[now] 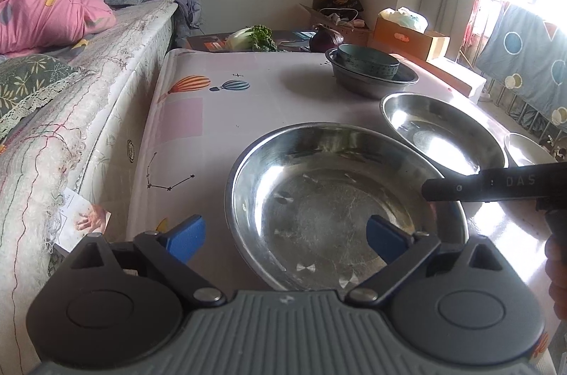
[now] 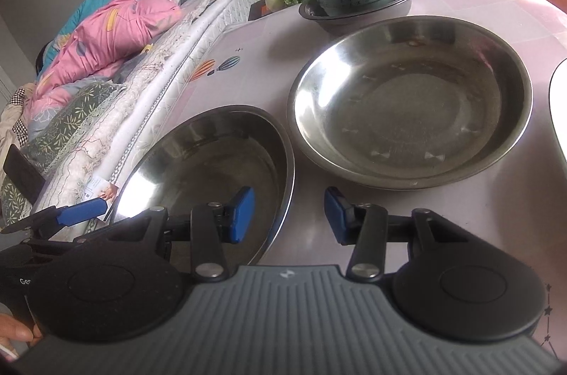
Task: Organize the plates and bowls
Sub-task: 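Close both grippers on the rim of a large steel plate, then lift the large steel plate with both grippers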
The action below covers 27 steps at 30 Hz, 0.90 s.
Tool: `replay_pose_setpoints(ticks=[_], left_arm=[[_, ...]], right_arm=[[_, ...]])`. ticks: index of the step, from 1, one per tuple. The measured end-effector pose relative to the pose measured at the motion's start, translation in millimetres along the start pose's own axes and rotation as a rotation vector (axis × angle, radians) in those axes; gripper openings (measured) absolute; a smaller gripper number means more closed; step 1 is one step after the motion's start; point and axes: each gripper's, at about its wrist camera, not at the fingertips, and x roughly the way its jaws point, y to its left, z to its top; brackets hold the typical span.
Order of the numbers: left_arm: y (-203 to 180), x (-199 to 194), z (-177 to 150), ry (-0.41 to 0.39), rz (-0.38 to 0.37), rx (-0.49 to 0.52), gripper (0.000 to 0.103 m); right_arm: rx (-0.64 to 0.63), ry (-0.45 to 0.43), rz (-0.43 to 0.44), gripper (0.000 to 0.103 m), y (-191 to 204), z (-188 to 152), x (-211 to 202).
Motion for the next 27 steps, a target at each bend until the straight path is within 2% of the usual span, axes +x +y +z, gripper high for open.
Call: replay_pose_setpoints(ticks=[1, 5, 9, 11, 13, 17, 27], left_arm=[[0, 3, 0, 0.008, 0.003, -0.002, 0.094], [4, 15, 2, 0.045, 0.014, -0.009, 0.074], [7, 23, 3, 0.072, 0.023, -0.017, 0.057], [9, 25, 3, 0.082, 0.014, -0.022, 0.051], [8, 25, 2, 0.084, 0.019, -0.015, 0.051], [8, 22, 2, 0.099, 0.01, -0.018, 0.046], [-5, -2, -14, 0.161, -0.041, 0.03, 0.045]], right_arm=[[-0.002, 0.0, -0.005, 0.041, 1, 1, 2], [-0.01, 0.006, -0.012, 0.035, 2, 4, 9], [-0.013, 0.014, -0.02, 0.016, 3, 6, 17], [-0.014, 0.015, -0.02, 0.012, 3, 6, 19], [-0.014, 0.017, -0.01, 0.008, 5, 6, 19], [-0.025, 0.017, -0.017, 0.008, 6, 5, 18], [-0.043, 0.066, -0.003, 0.009, 1, -8, -4]])
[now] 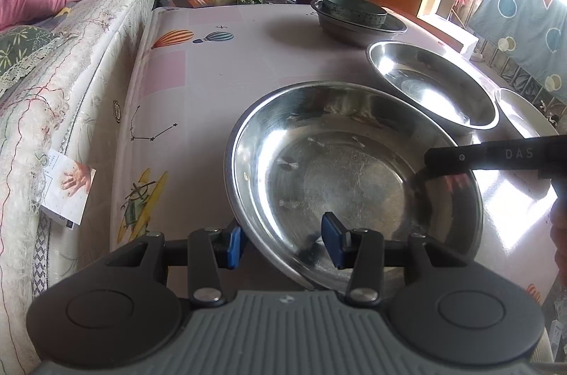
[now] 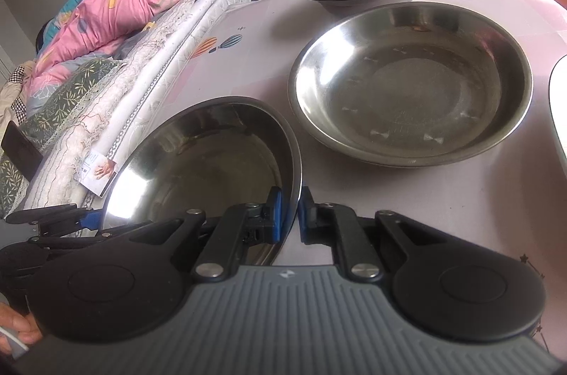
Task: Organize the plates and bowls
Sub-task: 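Lift the large steel plate with both grippers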
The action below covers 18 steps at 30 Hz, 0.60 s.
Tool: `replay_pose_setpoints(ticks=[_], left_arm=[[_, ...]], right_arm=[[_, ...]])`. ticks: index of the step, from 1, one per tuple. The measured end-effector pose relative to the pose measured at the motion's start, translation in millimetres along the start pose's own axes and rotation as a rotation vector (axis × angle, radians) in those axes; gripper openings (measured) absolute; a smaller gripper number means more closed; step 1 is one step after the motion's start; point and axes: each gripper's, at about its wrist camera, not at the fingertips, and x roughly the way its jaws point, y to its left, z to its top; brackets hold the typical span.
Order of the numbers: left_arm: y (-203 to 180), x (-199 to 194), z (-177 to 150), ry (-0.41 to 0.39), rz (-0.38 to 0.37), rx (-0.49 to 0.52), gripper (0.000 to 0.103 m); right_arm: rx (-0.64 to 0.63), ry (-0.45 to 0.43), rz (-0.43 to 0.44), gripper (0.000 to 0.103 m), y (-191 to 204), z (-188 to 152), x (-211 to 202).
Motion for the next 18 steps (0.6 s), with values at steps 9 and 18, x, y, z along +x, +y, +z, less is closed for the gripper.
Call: replay_pose_setpoints(ticks=[9, 18], left_arm=[[-6, -18, -17, 0.047, -0.04, 0.019, 0.045], [-4, -14, -13, 0.028, -0.013, 0.009, 0.054]], right_arm=[[-0.024, 0.04, 0.02, 0.01, 1, -22, -22], [-0.019, 0.016, 0.01, 0.011, 1, -23, -23]])
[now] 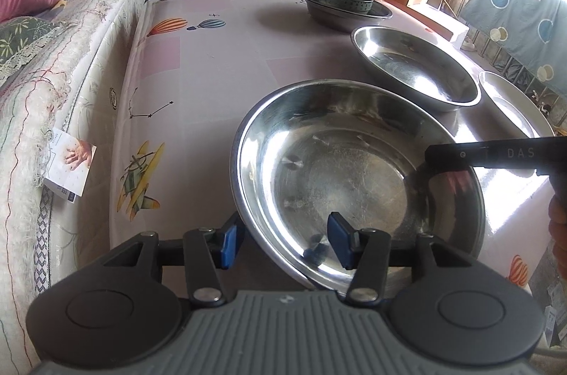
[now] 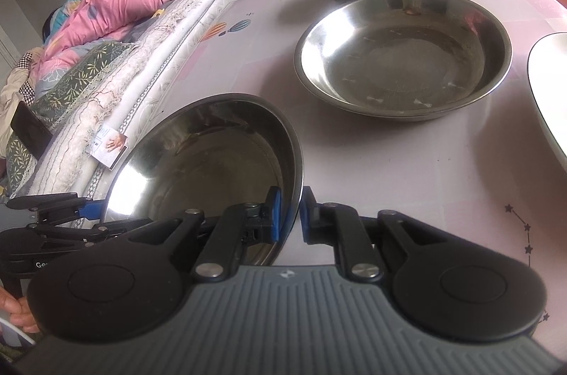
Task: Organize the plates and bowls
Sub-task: 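Lift the large steel plate with both grippers, then carry the held steel plate with both grippers toward the other steel plate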
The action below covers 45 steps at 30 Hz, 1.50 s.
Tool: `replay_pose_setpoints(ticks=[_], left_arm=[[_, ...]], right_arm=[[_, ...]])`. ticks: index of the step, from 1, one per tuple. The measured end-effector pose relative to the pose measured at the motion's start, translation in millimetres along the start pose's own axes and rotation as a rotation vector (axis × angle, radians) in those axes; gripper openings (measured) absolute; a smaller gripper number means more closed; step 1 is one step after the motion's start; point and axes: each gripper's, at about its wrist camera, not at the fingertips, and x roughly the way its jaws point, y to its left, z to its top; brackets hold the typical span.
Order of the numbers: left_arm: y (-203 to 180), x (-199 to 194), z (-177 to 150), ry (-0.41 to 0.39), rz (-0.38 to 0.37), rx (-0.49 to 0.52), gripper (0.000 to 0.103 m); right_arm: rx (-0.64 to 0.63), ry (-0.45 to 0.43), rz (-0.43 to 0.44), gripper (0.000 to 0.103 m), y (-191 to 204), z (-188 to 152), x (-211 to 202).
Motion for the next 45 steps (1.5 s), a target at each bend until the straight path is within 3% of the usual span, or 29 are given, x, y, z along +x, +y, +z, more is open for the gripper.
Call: replay_pose_setpoints(ticks=[19, 24, 45], left_arm=[[-6, 13, 11, -0.019, 0.048, 0.019, 0.057], [-9, 11, 9, -0.007, 0.024, 0.018, 0.057], [-23, 14, 7, 0.008, 0.049, 0.065, 0.064]], right_arm=[[-0.07, -0.032, -0.055, 0.01, 10, -1, 9], [-0.066, -0.037, -0.064, 0.01, 8, -3, 5], [-0.085, -0.047, -0.072, 0.01, 4, -7, 1]])
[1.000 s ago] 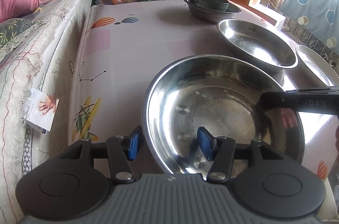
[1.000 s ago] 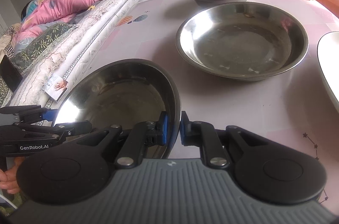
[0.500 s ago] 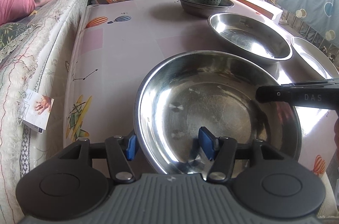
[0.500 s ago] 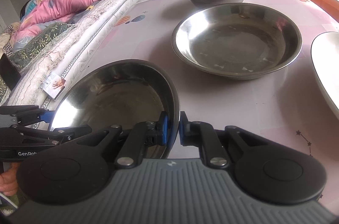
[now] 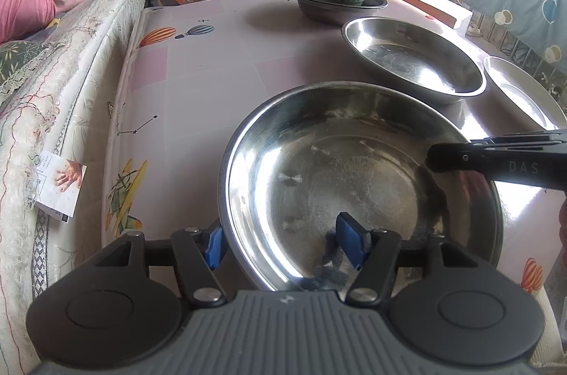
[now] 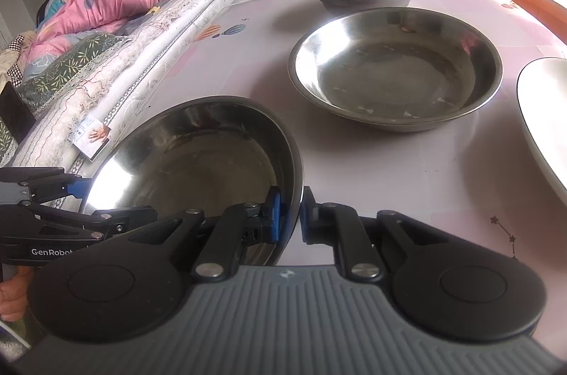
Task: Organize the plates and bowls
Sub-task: 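Carry the held steel plate with both grippers toward the other steel plate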
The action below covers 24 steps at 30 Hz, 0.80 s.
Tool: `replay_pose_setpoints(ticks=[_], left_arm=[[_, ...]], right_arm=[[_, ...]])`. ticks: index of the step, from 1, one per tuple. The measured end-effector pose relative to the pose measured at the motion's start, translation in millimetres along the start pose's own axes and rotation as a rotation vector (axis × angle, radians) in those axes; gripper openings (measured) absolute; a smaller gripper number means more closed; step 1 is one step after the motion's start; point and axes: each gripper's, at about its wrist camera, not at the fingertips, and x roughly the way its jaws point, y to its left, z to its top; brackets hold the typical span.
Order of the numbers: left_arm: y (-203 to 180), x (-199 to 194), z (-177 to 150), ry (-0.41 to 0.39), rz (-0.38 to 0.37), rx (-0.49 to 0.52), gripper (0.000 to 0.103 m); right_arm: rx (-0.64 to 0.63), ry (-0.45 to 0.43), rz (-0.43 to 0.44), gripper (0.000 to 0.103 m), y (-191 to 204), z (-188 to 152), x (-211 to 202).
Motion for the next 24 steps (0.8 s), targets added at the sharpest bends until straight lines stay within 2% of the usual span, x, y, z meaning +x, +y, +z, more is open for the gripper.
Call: replay_pose_setpoints(ticks=[8, 24], left_arm=[[-5.3, 2.6, -0.3, 0.005, 0.008, 0.02, 0.069], [-8.0, 4.6, 2.9, 0.004, 0.022, 0.012, 0.071]], right_arm=[[0.003, -0.008, 0.0, 0.01, -3.8, -1.6, -1.5], [-0.013, -0.024, -0.007, 0.011, -1.0, -3.9, -2.7]])
